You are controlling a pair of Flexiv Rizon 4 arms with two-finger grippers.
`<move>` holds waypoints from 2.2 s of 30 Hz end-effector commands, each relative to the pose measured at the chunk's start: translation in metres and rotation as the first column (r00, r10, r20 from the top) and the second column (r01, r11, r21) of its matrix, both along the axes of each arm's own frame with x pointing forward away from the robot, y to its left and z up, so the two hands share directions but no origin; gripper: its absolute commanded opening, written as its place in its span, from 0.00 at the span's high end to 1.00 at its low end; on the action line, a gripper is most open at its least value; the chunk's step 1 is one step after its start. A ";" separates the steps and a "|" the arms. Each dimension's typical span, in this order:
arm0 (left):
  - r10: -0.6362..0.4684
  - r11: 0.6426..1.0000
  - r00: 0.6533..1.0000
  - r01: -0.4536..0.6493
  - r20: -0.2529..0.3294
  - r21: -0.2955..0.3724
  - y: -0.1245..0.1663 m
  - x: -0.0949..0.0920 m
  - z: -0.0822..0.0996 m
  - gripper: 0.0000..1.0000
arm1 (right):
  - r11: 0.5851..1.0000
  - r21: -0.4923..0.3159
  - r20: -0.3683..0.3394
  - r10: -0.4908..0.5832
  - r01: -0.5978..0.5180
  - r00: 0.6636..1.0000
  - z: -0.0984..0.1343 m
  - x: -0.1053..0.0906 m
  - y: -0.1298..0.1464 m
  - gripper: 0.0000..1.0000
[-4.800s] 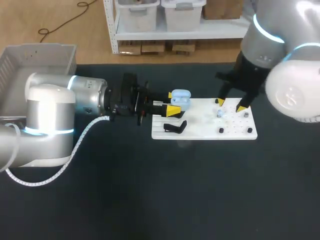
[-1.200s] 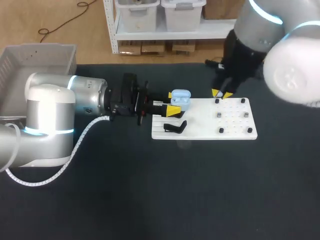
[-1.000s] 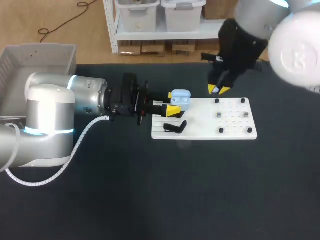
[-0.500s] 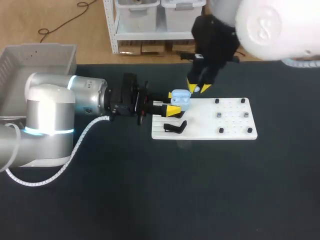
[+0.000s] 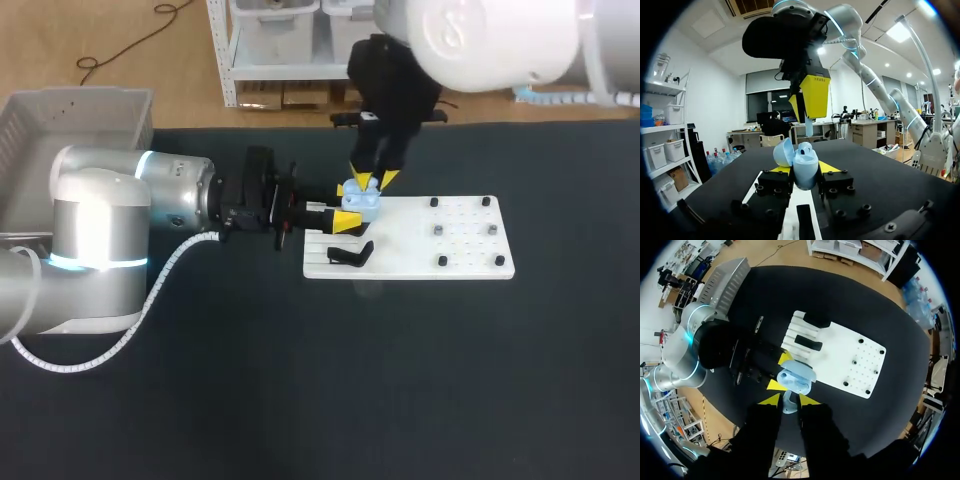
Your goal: Pick up each earbud case from the left stands, insert the matching earbuds, close the lid, and place the case in the box.
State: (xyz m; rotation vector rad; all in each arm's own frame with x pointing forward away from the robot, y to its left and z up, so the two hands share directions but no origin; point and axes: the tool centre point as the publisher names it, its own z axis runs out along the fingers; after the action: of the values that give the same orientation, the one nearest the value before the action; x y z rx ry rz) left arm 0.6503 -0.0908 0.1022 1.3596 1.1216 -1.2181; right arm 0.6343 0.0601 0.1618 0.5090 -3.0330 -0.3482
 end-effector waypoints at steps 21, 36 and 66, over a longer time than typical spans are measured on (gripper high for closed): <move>0.004 1.000 1.000 -0.004 0.002 -0.001 0.000 -0.001 0.000 1.00 | 0.998 -0.052 0.022 0.026 -0.025 0.999 -0.012 0.005 0.012 1.00; 0.004 1.000 1.000 -0.004 0.002 -0.001 0.000 -0.001 0.000 1.00 | 0.998 -0.062 0.022 0.020 -0.018 1.000 -0.018 0.008 0.011 1.00; 0.004 1.000 1.000 -0.004 0.002 -0.001 0.000 -0.001 0.000 1.00 | 0.998 -0.065 0.019 0.025 -0.023 1.000 -0.022 0.009 0.015 1.00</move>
State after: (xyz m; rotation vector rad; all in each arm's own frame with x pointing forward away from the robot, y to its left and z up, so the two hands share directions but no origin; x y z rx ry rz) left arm 0.6504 -0.0908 0.1022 1.3595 1.1218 -1.2178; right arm 0.6427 0.0744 0.1416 0.5471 -3.0422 -0.2450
